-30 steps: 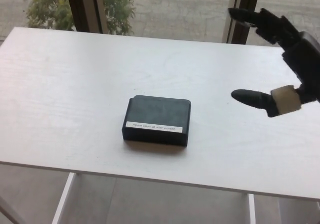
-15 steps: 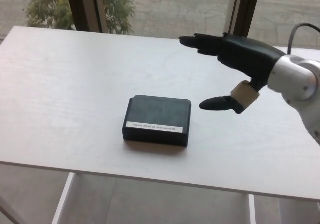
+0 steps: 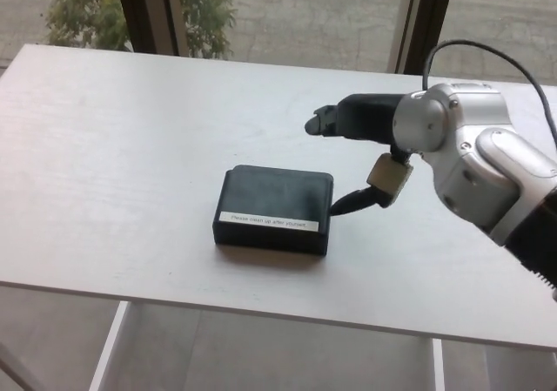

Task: The robot uses its right hand to pick up the magnetic container kept in the middle of the desk and turn leftwards and walk towards the whiteboard and extend the right arm to stick the container on it

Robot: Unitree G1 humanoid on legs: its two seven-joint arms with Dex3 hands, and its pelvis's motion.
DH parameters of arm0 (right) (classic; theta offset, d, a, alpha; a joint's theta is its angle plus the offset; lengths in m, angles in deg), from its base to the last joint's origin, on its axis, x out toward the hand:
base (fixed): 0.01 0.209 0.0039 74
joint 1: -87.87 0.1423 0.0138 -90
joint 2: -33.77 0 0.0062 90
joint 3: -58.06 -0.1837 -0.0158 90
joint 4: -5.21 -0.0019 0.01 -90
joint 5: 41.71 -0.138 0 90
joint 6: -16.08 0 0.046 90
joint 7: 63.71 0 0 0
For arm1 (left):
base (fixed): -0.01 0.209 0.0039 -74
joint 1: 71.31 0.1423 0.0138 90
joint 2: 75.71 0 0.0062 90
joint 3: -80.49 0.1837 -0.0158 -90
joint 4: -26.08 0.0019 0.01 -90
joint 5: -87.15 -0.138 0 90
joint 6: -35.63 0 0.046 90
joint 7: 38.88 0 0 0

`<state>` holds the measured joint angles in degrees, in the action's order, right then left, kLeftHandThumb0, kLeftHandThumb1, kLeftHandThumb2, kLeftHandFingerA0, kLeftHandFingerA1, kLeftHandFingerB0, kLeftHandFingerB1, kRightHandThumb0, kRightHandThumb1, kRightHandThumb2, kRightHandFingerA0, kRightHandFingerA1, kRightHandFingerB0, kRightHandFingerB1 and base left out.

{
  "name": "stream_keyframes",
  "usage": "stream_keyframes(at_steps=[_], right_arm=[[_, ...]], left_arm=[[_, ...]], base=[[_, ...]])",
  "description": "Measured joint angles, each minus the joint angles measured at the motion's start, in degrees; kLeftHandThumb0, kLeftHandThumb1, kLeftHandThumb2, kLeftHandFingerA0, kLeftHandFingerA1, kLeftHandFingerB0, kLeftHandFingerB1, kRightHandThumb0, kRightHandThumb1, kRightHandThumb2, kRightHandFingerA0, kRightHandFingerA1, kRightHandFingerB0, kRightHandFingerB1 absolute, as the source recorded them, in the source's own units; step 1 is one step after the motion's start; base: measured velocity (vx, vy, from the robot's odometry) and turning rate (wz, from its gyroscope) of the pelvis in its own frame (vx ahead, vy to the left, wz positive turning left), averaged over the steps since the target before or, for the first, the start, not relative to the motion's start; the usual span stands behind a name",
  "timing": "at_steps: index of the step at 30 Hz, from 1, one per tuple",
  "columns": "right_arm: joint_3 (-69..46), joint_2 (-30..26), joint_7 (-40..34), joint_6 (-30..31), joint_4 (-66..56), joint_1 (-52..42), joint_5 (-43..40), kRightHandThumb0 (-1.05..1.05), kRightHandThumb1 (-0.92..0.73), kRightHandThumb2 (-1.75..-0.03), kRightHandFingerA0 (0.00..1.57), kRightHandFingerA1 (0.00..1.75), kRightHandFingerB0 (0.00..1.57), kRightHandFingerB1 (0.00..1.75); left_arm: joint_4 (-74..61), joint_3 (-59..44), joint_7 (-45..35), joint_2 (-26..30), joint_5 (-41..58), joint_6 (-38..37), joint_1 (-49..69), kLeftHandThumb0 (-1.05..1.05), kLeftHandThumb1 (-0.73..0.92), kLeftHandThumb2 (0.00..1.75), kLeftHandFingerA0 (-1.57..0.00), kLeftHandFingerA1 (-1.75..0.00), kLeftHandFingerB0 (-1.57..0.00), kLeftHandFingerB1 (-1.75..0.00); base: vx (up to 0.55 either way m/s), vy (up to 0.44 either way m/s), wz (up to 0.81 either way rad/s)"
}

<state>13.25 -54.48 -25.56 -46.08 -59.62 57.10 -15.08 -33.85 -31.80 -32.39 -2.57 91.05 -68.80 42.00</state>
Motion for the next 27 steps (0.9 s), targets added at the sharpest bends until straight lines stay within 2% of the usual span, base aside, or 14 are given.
stream_keyframes(at_steps=[8,9,14,15,17,19,20,21,22,27], right_arm=[[0.45,8.21,0.37,4.14,7.08,0.53,1.99,-0.84,-0.46,-0.88,0.13,0.57,0.03,0.13],[0.48,8.68,0.37,4.47,7.54,0.63,2.28,-0.92,-0.55,-0.96,0.0,0.52,0.15,0.01],[0.18,10.44,0.07,5.95,9.05,0.81,3.15,-0.92,-0.55,-0.96,0.0,0.52,0.15,0.01],[0.08,10.57,0.01,6.21,9.23,0.81,3.34,-0.82,-0.46,-0.96,0.01,0.46,0.02,0.14],[-0.1,10.82,-0.33,6.55,9.72,0.8,3.67,-0.89,-0.51,-0.97,0.03,0.42,0.09,0.08],[-0.19,11.13,-0.85,6.68,10.36,0.79,4.01,-0.84,-0.49,-0.96,0.02,0.43,0.07,0.13],[-0.22,11.56,-1.5,6.82,11.02,0.78,4.4,-0.89,-0.63,-0.63,0.02,0.44,0.0,0.31],[-0.21,11.85,-2.0,6.89,11.41,0.77,4.66,-0.89,-0.63,-0.63,0.02,0.44,0.0,0.31],[-0.18,12.23,-2.81,6.95,11.95,0.77,5.03,-0.89,-0.51,-0.96,0.03,0.33,0.1,0.09],[-0.04,14.17,-6.26,6.68,14.74,0.77,6.66,-0.92,-0.52,-0.99,0.01,0.34,0.11,0.09]], left_arm=[[1.18,-0.15,-0.81,-0.39,0.99,-0.71,0.14,0.11,0.59,1.15,-0.95,-0.97,-0.87,-0.91],[1.04,-0.12,-0.89,-0.63,1.09,-0.73,0.17,0.11,0.58,1.15,-0.97,-1.0,-0.91,-0.95],[1.69,-0.13,-1.37,-1.65,1.57,-1.27,0.42,0.11,0.58,1.15,-0.97,-1.0,-0.91,-0.95],[1.79,-0.14,-1.48,-1.72,1.65,-1.52,0.44,0.14,0.56,1.14,-0.98,-0.98,-0.93,-0.96],[1.84,-0.12,-1.58,-1.78,1.74,-1.92,0.51,0.12,0.56,1.13,-0.97,-0.98,-0.93,-0.96],[1.83,-0.1,-1.59,-1.8,1.73,-2.25,0.65,0.12,0.57,1.13,-0.93,-0.95,-0.91,-0.95],[1.83,-0.06,-1.57,-1.8,1.7,-2.6,0.78,0.12,0.58,1.15,-0.92,-0.95,-0.9,-0.94],[1.83,-0.02,-1.55,-1.79,1.69,-2.8,0.79,0.12,0.58,1.15,-0.92,-0.95,-0.9,-0.94],[1.84,0.03,-1.53,-1.79,1.67,-3.06,0.79,0.12,0.55,1.12,-0.93,-0.97,-0.89,-0.95],[2.32,0.14,-1.83,-1.8,1.79,-4.62,1.17,0.07,0.58,1.13,-0.95,-0.98,-0.91,-0.97]], base=[[0.0,0.0,0.0],[0.0,0.0,0.0],[0.0,0.0,0.0],[0.0,0.0,0.0],[0.0,0.0,0.0],[0.0,0.0,0.0],[0.0,0.0,0.0],[0.0,0.0,0.0],[0.0,0.0,0.0],[0.0,0.0,0.0]])
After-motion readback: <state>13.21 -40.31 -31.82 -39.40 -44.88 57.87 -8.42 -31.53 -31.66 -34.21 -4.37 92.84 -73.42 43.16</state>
